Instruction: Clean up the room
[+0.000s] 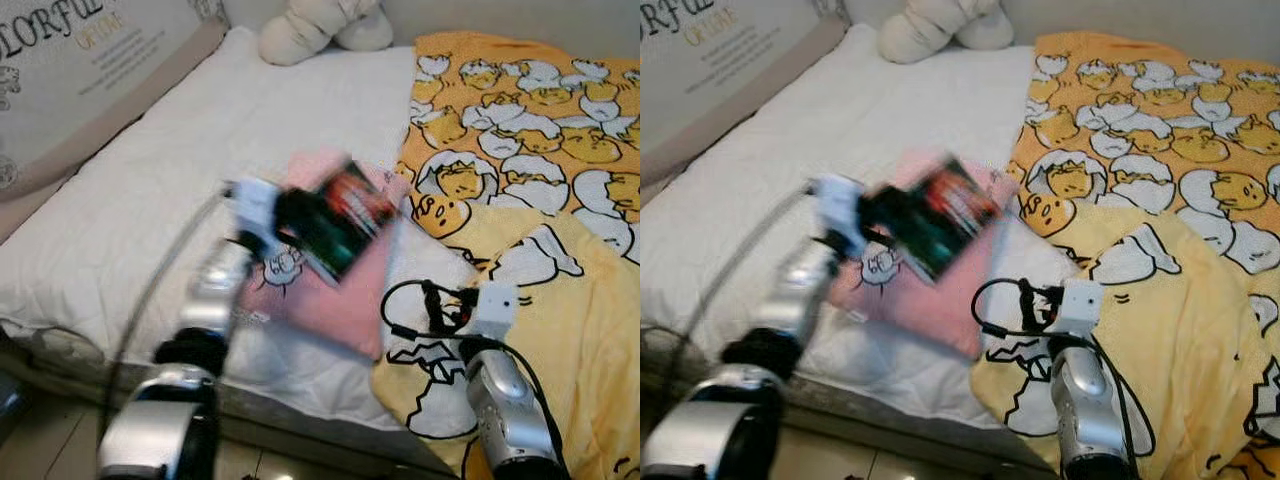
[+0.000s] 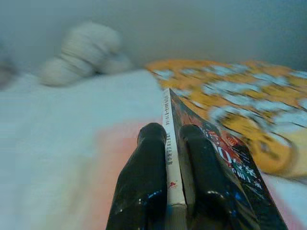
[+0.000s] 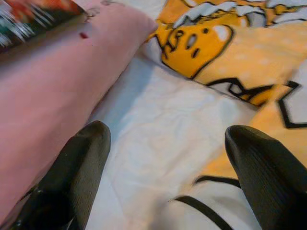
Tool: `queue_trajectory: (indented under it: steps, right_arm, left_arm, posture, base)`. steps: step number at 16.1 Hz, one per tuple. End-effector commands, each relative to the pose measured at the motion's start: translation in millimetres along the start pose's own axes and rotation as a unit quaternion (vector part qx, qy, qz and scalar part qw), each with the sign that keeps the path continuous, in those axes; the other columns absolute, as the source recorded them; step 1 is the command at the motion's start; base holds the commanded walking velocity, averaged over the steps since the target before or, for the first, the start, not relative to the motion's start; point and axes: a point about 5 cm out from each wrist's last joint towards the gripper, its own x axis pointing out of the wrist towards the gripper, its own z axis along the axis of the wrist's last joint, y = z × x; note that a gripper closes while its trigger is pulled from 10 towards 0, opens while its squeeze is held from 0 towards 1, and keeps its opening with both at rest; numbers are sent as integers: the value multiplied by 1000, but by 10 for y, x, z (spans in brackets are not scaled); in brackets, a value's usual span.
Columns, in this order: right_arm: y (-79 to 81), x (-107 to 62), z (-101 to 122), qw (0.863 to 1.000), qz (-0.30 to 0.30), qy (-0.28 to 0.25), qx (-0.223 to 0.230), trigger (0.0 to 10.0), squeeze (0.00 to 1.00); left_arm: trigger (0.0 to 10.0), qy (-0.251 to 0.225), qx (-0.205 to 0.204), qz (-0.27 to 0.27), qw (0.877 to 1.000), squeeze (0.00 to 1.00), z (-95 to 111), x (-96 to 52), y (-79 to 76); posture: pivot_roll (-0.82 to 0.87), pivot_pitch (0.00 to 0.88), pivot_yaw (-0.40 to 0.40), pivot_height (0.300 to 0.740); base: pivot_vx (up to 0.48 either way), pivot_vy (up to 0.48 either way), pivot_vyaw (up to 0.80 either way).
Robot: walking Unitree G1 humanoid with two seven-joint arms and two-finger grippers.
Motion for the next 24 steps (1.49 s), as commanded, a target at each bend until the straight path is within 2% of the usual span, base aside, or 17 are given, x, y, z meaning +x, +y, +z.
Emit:
queue_trajectory:
  steps: [1,3,4,6,7,12,15,17,19,21,24]
  right_arm:
    - [55,44,50,1000,14,-12,-2,10000,0]
    - [82,69,59,1000,21,-14,-6,10000,0]
    - [92,74,67,999,25,-20,-3,10000,0]
    - [100,68,78,999,29,-29,-1,10000,0]
    - [113,62,96,999,32,-37,-9,10000,0]
    - [124,38,108,998,32,-45,-11,10000,0]
    - [113,-5,122,998,29,-53,-10,10000,0]
    - [91,-42,176,997,15,-73,-2,10000,0]
    - [53,-92,246,995,-6,-100,10,10000,0]
    - [83,-122,249,995,-6,-102,10,10000,0]
    - [112,-142,235,995,-6,-97,10,10000,0]
  left_arm:
    - [0,-24,8,20,999,0,90,-10,79]
    - [0,-19,27,47,998,0,124,-19,147]
    - [0,-23,28,82,996,0,195,-7,237]
    - [0,-19,31,96,995,0,212,-5,288]
    - [10000,-10,28,96,995,0,204,10,310]
    - [10000,-2,32,87,996,0,210,84,234]
    - [10000,-4,6,86,996,0,224,139,190]
    - [10000,-6,5,79,997,0,237,163,153]
    - [10000,-1,8,72,997,0,235,200,118]
    - [10000,14,22,65,998,0,218,241,81]
    - [10000,23,40,62,997,0,180,242,39]
  posture:
    - [40,0,12,740]
    - [47,0,7,740]
    - [52,0,4,740]
    - [50,0,4,740]
    - [39,0,9,740]
    - [13,0,19,740]
    - [-7,0,28,740]
    - [-15,0,32,740]
    - [-24,0,36,740]
    - [-35,0,44,740]
    - [-43,0,53,740]
  base:
    - [0,0,0]
    - [0,0,0]
    - [0,0,0]
    - [0,0,0]
    - [0,0,0]
    - [0,457,0]
    - [0,474,0]
    - [0,476,0]
    - [0,480,0]
    - [0,480,0]
    - [0,0,0]
